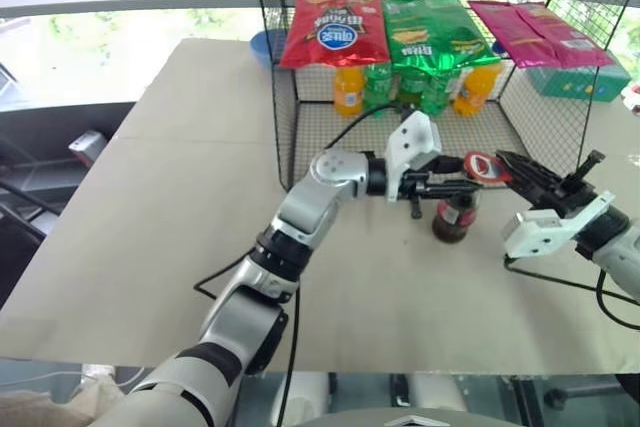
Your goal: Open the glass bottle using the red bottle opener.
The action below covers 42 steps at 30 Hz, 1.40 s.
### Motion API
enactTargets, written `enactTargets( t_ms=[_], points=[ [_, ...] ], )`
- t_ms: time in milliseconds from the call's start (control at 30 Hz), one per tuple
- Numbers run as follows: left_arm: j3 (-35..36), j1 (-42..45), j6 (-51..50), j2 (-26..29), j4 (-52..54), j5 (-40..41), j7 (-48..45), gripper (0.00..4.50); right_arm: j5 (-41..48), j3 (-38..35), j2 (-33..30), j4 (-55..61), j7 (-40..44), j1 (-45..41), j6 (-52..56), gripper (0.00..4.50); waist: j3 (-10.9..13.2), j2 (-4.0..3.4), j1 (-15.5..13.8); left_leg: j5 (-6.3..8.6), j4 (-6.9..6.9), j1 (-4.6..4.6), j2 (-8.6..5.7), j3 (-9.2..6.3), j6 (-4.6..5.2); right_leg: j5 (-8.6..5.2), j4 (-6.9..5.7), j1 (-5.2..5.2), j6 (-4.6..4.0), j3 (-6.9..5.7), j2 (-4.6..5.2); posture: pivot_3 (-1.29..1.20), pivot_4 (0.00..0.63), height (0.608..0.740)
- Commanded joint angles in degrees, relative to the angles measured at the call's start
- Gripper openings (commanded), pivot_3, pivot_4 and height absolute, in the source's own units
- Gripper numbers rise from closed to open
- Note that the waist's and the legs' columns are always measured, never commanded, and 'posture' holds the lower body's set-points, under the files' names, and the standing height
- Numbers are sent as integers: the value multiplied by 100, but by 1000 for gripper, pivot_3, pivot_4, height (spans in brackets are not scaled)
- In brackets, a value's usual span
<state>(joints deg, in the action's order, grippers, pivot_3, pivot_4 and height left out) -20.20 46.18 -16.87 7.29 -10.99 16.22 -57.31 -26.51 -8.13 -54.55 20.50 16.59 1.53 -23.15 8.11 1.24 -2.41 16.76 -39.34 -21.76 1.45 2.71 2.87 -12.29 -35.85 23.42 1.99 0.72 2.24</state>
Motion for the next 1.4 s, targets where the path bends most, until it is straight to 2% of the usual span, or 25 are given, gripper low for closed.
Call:
enactTargets(
  t_ms=[33,267,367,500,633,700,833,1067,1200,1400],
  points=[
    [-160,-54,-42,72,-242,-306,3,1158,-211,-9,-358,-197,684,307,115,0,-2,-1,-2,0,-1,-1,-3,-1,1,-1,1,-2,1,2,0,0,150,740],
    [-173,-26,-4,32,-320,-318,-10,1158,-55,-119,-585,-246,858,281,262,0,-4,0,-8,5,-5,-2,-18,-8,11,-5,2,-8,9,5,14,0,150,740],
    [-171,13,25,12,-376,-321,-6,1158,-25,-168,-534,-293,836,434,297,0,-39,52,37,9,-5,6,-16,-12,17,-7,3,-13,12,7,14,0,150,740],
    [-191,29,61,-18,-445,-352,-5,1158,-67,-225,-529,-315,824,624,245,0,-69,58,118,10,-4,18,-8,-19,19,-7,-2,-17,12,7,8,0,150,740],
    [-204,26,75,-30,-482,-370,-10,1158,-62,-301,-553,-228,836,590,242,0,-78,60,163,11,5,68,-2,-20,19,-19,-3,-59,30,9,3,0,150,740],
    [-198,24,84,-31,-498,-372,-14,1158,173,-323,-419,-75,809,437,343,0,-78,60,167,11,12,95,1,-15,20,-22,-3,-77,33,14,3,0,150,740],
    [-183,-7,82,-16,-476,-368,-18,1158,740,-292,117,373,811,69,903,0,-73,56,167,11,12,93,8,-16,20,-22,-3,-74,33,14,-3,0,150,740],
    [-118,-104,29,36,-371,-376,-19,1158,858,-260,679,631,882,-112,1333,0,-62,44,168,13,18,84,8,-10,22,-10,0,-65,13,19,-3,0,150,740],
    [-68,-121,49,34,-358,-373,23,1158,1682,-279,1276,1087,933,-475,1838,0,-49,32,181,13,19,86,12,-7,22,-9,-1,-63,13,21,-6,0,150,740],
    [-55,-171,26,28,-289,-363,52,1158,2194,-235,1508,1570,1228,-518,2250,0,-46,27,173,14,23,84,15,-12,22,-9,-2,-62,12,16,-10,0,150,740]
  ],
)
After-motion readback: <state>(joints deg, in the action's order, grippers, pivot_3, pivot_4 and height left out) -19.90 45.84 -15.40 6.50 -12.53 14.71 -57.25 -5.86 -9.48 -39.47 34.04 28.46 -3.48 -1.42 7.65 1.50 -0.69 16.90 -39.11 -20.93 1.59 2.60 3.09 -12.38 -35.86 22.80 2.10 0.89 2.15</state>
